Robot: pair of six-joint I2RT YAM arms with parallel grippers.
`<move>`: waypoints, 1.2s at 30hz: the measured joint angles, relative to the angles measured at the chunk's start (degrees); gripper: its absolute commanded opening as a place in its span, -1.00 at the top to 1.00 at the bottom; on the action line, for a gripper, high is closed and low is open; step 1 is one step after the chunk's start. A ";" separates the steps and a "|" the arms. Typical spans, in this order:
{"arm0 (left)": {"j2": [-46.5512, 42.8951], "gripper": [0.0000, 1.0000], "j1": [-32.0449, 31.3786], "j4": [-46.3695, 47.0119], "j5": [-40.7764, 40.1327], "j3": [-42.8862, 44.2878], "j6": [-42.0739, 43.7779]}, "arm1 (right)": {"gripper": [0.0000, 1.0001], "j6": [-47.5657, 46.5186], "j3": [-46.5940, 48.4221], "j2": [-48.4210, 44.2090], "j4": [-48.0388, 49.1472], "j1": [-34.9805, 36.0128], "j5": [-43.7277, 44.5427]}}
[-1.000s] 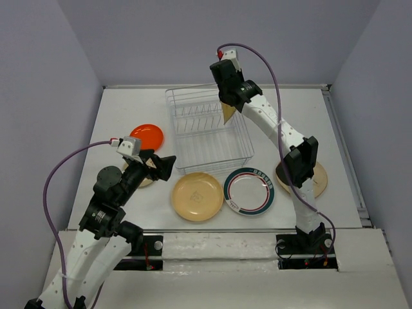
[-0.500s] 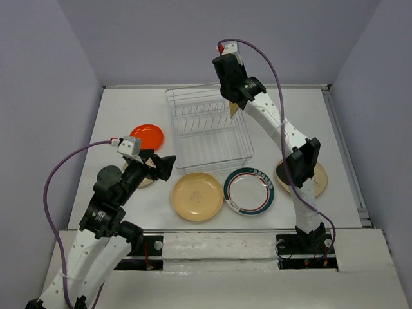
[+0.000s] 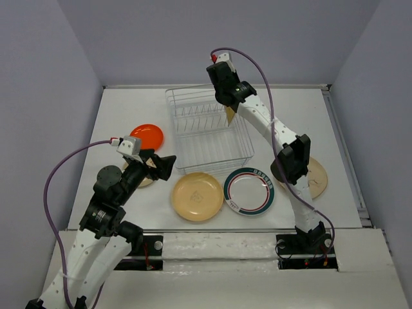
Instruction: Load the plates into the dish rack
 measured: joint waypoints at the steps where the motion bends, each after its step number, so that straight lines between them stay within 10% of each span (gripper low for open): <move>1: 0.00 -0.98 0.00 0.02 0.00 0.00 0.00 | 0.87 -0.15 -0.28 0.52 0.17 0.02 -0.02; 7: 0.00 -0.98 0.00 0.04 0.00 0.00 0.02 | 0.84 -1.03 -0.79 1.75 3.34 0.04 0.92; 15: 0.09 -0.98 0.00 0.07 0.00 0.00 0.00 | -0.17 3.04 -3.45 1.46 4.39 -2.84 -5.95; 27: 1.90 -0.98 1.29 0.15 0.55 0.00 -0.02 | -0.72 9.05 -10.51 -5.07 4.00 -7.04 -15.37; 32: 2.36 -0.98 1.51 0.28 0.92 0.00 -0.02 | -0.78 11.41 -15.37 -13.03 3.76 -7.04 -20.81; 36: 2.34 -0.98 1.51 0.35 0.92 0.00 -0.02 | -0.20 14.73 -25.73 -26.14 6.95 -7.06 -29.46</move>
